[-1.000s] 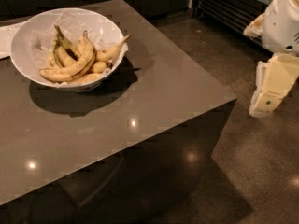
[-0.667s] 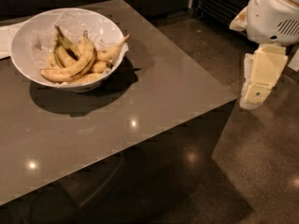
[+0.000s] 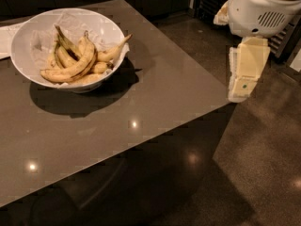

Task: Pick banana from white bowl

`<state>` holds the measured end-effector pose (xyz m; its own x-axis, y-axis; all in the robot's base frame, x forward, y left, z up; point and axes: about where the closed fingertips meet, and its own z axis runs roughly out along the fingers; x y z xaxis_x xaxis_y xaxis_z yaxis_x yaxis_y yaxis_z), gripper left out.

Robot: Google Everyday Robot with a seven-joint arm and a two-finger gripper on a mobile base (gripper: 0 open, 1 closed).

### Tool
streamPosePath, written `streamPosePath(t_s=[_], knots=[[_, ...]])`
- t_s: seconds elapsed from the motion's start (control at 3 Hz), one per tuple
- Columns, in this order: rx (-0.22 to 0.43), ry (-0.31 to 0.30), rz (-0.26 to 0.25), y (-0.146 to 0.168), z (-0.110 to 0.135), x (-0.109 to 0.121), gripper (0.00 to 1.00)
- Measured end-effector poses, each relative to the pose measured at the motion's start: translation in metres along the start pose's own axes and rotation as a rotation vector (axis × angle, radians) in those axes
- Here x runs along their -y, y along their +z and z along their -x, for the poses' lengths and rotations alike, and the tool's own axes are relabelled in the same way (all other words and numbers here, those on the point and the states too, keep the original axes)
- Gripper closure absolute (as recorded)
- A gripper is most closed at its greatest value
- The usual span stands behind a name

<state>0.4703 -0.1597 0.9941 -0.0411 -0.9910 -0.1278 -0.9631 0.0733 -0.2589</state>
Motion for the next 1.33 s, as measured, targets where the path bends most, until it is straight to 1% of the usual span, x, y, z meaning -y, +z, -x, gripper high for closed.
streamPosePath(t_s=[0.33,0.67,1.0,1.33], knots=[[0.071,-0.021,0.002,0.003,0.023,0.012,0.0],[0.105,-0.04,0.036,0.013,0.051,0.031,0.0],[0.134,-0.09,0.069,0.028,0.084,0.045,0.0],[0.146,-0.091,0.05,0.028,0.089,0.05,0.0]])
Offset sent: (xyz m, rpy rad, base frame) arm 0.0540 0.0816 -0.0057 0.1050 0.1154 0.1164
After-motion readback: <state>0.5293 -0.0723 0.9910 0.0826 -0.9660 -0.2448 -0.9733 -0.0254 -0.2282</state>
